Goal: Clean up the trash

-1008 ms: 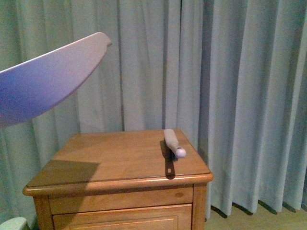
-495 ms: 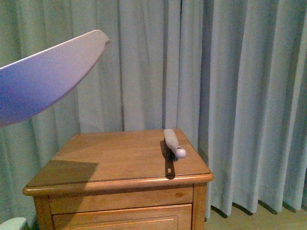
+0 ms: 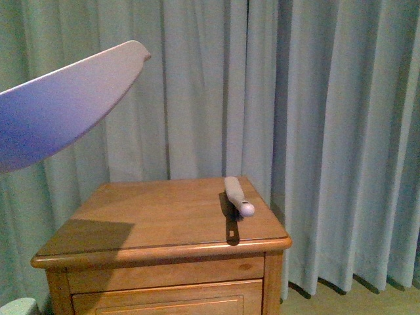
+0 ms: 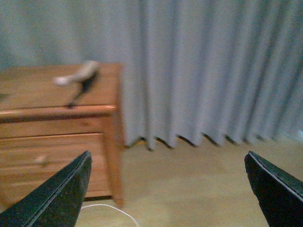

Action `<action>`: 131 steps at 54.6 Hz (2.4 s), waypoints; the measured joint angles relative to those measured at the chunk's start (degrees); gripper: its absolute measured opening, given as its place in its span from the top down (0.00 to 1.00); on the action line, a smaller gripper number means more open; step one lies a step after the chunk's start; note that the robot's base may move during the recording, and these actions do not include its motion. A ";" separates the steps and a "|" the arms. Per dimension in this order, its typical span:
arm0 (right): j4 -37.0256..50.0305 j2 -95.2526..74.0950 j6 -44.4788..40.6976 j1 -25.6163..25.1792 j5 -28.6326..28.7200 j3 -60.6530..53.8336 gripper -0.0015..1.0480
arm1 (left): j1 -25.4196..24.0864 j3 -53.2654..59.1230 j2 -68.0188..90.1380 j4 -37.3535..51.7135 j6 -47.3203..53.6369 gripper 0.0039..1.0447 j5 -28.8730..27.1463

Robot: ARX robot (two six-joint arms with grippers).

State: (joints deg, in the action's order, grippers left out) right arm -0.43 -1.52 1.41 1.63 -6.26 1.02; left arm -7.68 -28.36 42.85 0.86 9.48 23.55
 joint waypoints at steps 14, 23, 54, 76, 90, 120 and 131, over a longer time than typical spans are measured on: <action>9.99 -26.14 8.98 0.68 -32.00 7.98 0.07 | 0.00 0.00 -0.04 0.07 -0.02 0.75 0.02; 15.10 -42.77 10.60 -6.58 -19.23 20.15 0.07 | 0.00 0.00 -0.04 0.07 -0.07 0.75 0.00; -9.55 -96.54 12.55 0.28 -2.47 80.85 0.07 | 0.00 0.00 -0.07 0.07 -0.17 0.75 0.02; -29.66 -126.88 18.67 12.04 2.08 119.45 0.07 | 0.00 0.00 -0.07 0.07 -0.17 0.75 0.02; -35.01 -135.08 22.01 13.00 1.60 127.62 0.07 | 0.00 0.00 -0.07 0.07 -0.17 0.75 0.02; -42.42 -147.38 25.20 15.04 1.53 144.15 0.07 | 0.00 0.00 -0.07 0.07 -0.17 0.75 0.02; -44.15 -149.46 26.03 15.21 1.40 147.71 0.15 | 0.00 0.00 -0.07 0.07 -0.17 0.75 0.02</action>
State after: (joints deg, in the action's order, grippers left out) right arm -44.58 -150.98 27.44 16.84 -4.86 148.73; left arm -7.68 -28.36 42.78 0.93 9.30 23.57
